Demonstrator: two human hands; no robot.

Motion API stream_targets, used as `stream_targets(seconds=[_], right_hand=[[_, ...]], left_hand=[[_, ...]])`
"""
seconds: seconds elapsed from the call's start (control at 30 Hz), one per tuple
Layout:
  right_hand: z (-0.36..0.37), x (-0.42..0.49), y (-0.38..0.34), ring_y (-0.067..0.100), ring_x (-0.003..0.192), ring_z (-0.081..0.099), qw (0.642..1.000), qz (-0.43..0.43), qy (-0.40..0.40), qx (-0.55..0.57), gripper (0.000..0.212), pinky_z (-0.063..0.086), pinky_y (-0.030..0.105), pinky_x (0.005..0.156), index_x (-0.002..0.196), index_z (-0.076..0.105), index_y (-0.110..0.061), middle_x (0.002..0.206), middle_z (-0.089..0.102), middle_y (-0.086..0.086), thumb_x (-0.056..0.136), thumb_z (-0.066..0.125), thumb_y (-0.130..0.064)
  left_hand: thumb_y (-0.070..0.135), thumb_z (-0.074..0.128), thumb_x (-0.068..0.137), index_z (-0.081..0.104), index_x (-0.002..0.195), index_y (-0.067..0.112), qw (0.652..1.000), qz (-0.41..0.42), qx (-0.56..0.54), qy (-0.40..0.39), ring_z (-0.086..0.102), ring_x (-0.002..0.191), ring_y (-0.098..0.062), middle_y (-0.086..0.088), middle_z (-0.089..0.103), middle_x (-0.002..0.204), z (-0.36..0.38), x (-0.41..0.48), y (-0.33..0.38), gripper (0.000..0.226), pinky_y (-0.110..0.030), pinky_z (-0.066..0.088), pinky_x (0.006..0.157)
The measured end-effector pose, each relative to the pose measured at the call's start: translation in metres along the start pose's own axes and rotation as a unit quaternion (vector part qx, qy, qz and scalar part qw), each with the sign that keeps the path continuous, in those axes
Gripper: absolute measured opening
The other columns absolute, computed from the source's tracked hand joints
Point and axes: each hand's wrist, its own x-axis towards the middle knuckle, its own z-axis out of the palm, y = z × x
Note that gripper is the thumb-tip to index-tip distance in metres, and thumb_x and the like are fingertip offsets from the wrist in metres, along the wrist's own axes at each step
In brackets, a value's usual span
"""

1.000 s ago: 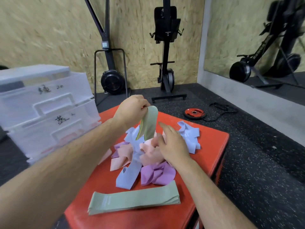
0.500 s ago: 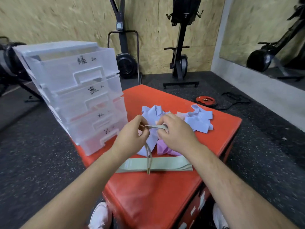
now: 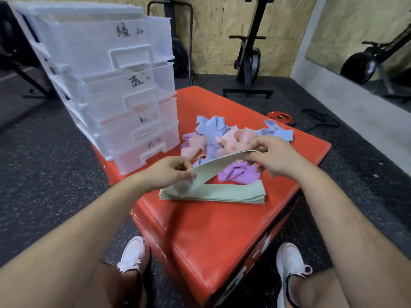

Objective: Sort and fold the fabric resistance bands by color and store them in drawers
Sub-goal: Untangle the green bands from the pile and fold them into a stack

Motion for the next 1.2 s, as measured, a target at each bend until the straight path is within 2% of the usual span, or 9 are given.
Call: stream_targets(seconds=[0.13, 0.2, 0.3, 0.47, 0.7, 0.87, 1.0, 1.1, 1.2], right_hand=[[-0.002, -0.003, 0.023, 0.012, 0.045, 0.056, 0.993, 0.035, -0.083, -0.08, 0.009, 0.04, 0.019, 0.043, 0.093, 0.069, -0.009, 0.063, 0.06, 0.006, 0.092, 0.069, -0.018], [0.0, -0.003, 0.034, 0.013, 0.058, 0.063, 0.989, 0.04, -0.102, -0.102, 0.005, 0.047, 0.019, 0.052, 0.093, 0.072, -0.019, 0.073, 0.066, 0.005, 0.089, 0.072, -0.021], [0.002, 0.003, 0.049, 0.004, 0.072, 0.063, 0.987, 0.048, -0.089, -0.128, 0.025, 0.045, 0.02, 0.062, 0.103, 0.07, -0.028, 0.09, 0.068, -0.009, 0.08, 0.08, -0.027], [0.008, 0.011, 0.061, 0.011, 0.084, 0.063, 0.981, 0.044, -0.085, -0.169, 0.031, 0.048, 0.026, 0.07, 0.101, 0.067, -0.026, 0.096, 0.065, -0.005, 0.076, 0.085, -0.032], [0.029, 0.017, 0.079, 0.014, 0.075, 0.053, 0.972, 0.033, -0.062, -0.224, 0.023, 0.038, 0.027, 0.062, 0.092, 0.067, -0.023, 0.079, 0.054, -0.008, 0.077, 0.083, -0.031], [0.033, 0.017, 0.085, 0.021, 0.105, 0.047, 0.942, 0.018, -0.067, -0.329, 0.04, 0.042, 0.032, 0.086, 0.113, 0.067, -0.026, 0.109, 0.054, -0.001, 0.079, 0.078, -0.044], [0.037, 0.009, 0.078, 0.021, 0.125, 0.04, 0.928, -0.031, -0.113, -0.355, 0.056, 0.038, 0.04, 0.104, 0.125, 0.059, -0.037, 0.132, 0.051, -0.007, 0.075, 0.076, -0.054], [0.043, 0.006, 0.076, 0.019, 0.134, 0.039, 0.904, -0.037, -0.154, -0.397, 0.071, 0.033, 0.04, 0.109, 0.135, 0.051, -0.039, 0.14, 0.049, -0.01, 0.072, 0.077, -0.059], [0.046, 0.006, 0.079, 0.02, 0.132, 0.041, 0.901, -0.037, -0.15, -0.405, 0.071, 0.034, 0.039, 0.107, 0.134, 0.05, -0.038, 0.138, 0.049, -0.007, 0.072, 0.08, -0.055]], left_hand=[[0.013, 0.073, 0.087, 0.072, 0.091, 0.007, 0.999, -0.013, -0.023, 0.023, 0.057, 0.069, -0.008, 0.003, 0.067, 0.075, -0.019, -0.006, -0.009, 0.007, -0.019, 0.046, 0.062], [0.012, 0.071, 0.089, 0.073, 0.094, 0.007, 0.999, -0.023, -0.017, 0.024, 0.056, 0.067, -0.009, 0.001, 0.068, 0.075, -0.023, -0.007, -0.015, 0.007, -0.021, 0.047, 0.06], [0.015, 0.072, 0.089, 0.076, 0.096, 0.011, 0.998, -0.04, 0.013, 0.039, 0.058, 0.07, -0.01, -0.002, 0.071, 0.08, -0.023, -0.003, -0.022, 0.008, -0.025, 0.048, 0.065], [0.016, 0.072, 0.089, 0.077, 0.093, 0.023, 0.992, -0.053, 0.108, 0.048, 0.055, 0.06, 0.007, 0.018, 0.069, 0.069, -0.019, 0.004, -0.028, 0.009, -0.018, 0.045, 0.064], [0.017, 0.069, 0.089, 0.075, 0.102, 0.024, 0.967, -0.069, 0.242, 0.039, 0.062, 0.091, -0.01, 0.007, 0.071, 0.097, -0.021, 0.003, -0.036, 0.015, -0.023, 0.047, 0.081], [0.032, 0.073, 0.083, 0.075, 0.099, 0.027, 0.943, -0.014, 0.329, 0.045, 0.055, 0.095, -0.014, 0.002, 0.059, 0.102, -0.022, 0.006, -0.049, 0.017, -0.036, 0.045, 0.098], [0.084, 0.049, 0.058, 0.063, 0.12, 0.042, 0.926, -0.007, 0.377, -0.027, 0.051, 0.117, -0.017, 0.012, 0.056, 0.117, -0.015, 0.002, -0.045, 0.077, -0.043, 0.039, 0.104], [0.076, 0.066, 0.063, 0.048, 0.138, 0.043, 0.892, -0.007, 0.443, -0.092, 0.043, 0.127, -0.014, 0.014, 0.051, 0.132, -0.007, 0.001, -0.044, 0.084, -0.039, 0.031, 0.107], [0.058, 0.076, 0.074, 0.047, 0.14, 0.037, 0.883, 0.004, 0.462, -0.084, 0.044, 0.129, -0.013, 0.012, 0.052, 0.134, -0.003, 0.004, -0.043, 0.076, -0.035, 0.03, 0.103]])
